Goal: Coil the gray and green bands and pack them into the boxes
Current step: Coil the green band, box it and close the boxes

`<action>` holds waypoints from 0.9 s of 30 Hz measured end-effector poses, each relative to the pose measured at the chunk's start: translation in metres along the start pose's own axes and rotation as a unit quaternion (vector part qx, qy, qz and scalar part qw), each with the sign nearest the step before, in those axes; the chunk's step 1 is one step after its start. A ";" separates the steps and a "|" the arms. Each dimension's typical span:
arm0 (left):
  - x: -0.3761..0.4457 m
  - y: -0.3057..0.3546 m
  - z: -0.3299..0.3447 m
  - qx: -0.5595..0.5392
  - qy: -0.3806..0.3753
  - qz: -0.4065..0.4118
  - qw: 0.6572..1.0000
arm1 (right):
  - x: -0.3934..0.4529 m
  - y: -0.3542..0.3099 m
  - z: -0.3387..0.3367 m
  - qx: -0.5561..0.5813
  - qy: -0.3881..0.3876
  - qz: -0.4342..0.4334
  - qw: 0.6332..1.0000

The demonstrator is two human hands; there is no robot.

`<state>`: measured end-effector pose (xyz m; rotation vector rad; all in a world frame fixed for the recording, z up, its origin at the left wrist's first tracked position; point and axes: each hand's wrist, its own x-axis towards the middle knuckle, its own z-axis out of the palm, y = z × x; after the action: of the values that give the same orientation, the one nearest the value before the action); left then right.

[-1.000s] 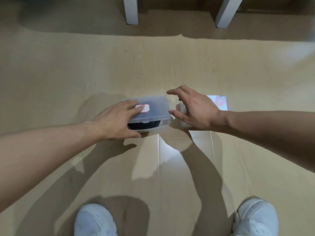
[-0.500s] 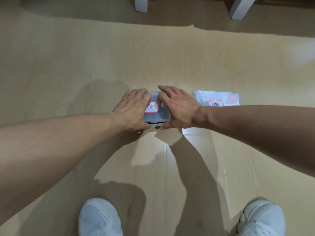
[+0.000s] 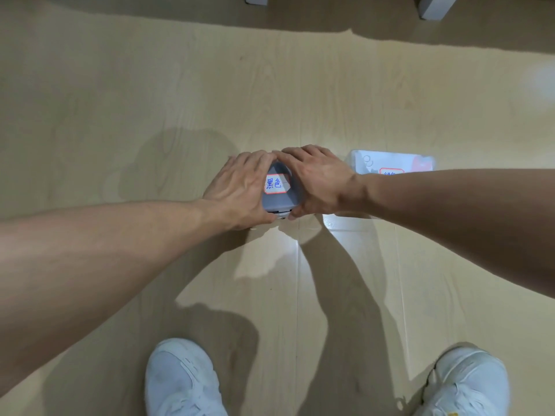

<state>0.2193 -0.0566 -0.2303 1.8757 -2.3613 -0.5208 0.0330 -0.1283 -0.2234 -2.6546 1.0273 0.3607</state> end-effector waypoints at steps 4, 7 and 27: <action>-0.002 0.002 0.001 0.023 0.008 0.001 1.000 | 0.001 0.002 -0.004 -0.006 -0.014 -0.010 1.000; -0.003 0.002 0.002 0.039 0.010 0.002 0.999 | 0.003 0.002 -0.011 -0.012 -0.028 -0.012 0.999; 0.002 -0.002 0.006 0.104 -0.001 0.034 0.994 | -0.001 -0.001 -0.019 -0.024 -0.004 -0.024 0.999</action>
<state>0.2189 -0.0572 -0.2368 1.8657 -2.5579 -0.2791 0.0359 -0.1331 -0.2057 -2.7137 0.9623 0.3893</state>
